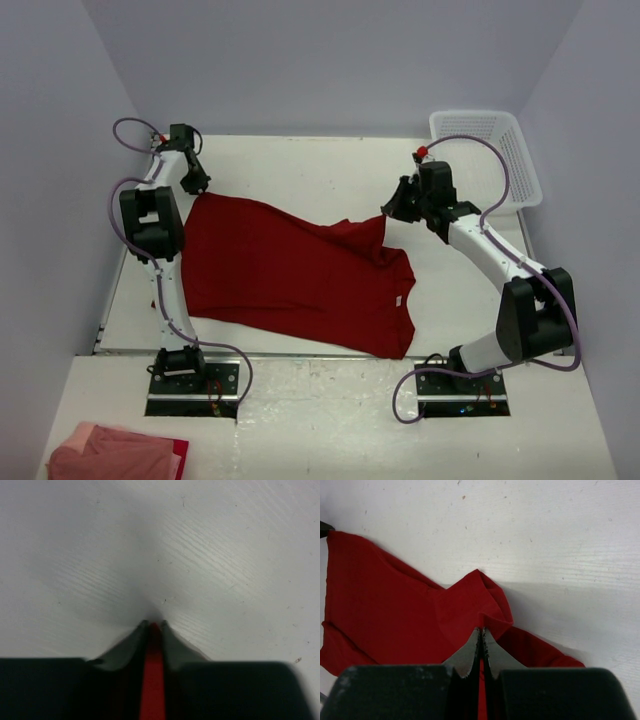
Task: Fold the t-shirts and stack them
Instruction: Fold the other side of the tshirt into a rectangle
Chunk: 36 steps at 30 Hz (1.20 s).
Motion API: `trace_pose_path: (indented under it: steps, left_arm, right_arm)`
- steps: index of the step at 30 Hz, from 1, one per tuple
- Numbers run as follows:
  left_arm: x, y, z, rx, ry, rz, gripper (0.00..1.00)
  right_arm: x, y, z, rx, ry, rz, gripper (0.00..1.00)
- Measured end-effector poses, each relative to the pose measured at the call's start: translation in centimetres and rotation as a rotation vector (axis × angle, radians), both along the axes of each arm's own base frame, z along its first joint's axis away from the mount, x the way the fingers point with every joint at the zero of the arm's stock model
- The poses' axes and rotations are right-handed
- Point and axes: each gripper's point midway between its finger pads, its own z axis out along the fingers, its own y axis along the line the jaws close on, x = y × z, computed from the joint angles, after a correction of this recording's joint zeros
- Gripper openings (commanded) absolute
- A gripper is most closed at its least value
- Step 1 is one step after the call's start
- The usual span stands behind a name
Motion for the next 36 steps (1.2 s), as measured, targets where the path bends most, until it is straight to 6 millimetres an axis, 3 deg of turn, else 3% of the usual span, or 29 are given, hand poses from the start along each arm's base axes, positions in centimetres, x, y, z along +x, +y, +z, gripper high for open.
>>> trace_pose_path:
  steps: [1,10,14,19,25,32,36]
  left_arm:
    - [0.0,0.0,0.0,0.001,0.0,0.004,0.0]
    - [0.0,0.1,0.1,0.01,-0.005,-0.001,0.0]
    - [-1.2,0.2,0.4,0.022,0.011,0.007,0.0]
    - [-2.5,0.2,2.9,0.037,-0.016,0.018,0.0]
    - [-2.4,0.1,6.6,0.046,-0.097,0.026,0.0]
    - [-3.0,-0.1,7.4,0.057,-0.104,0.026,0.0]
    - [-3.3,0.2,7.8,0.078,-0.104,0.037,0.0]
  right_arm:
    - [0.0,0.0,0.0,0.001,0.0,-0.003,0.0]
    - [0.1,-0.2,0.0,0.002,0.001,-0.006,0.0]
    - [0.1,-0.2,0.0,0.002,0.002,-0.006,0.0]
    - [0.1,-0.2,0.0,0.002,0.001,-0.007,0.0]
    - [0.1,-0.2,-0.1,0.001,0.002,-0.008,0.0]
    - [0.7,-0.7,-0.8,-0.035,0.02,-0.026,0.0]
    - [2.5,-1.5,0.0,-0.069,-0.006,-0.052,0.0]
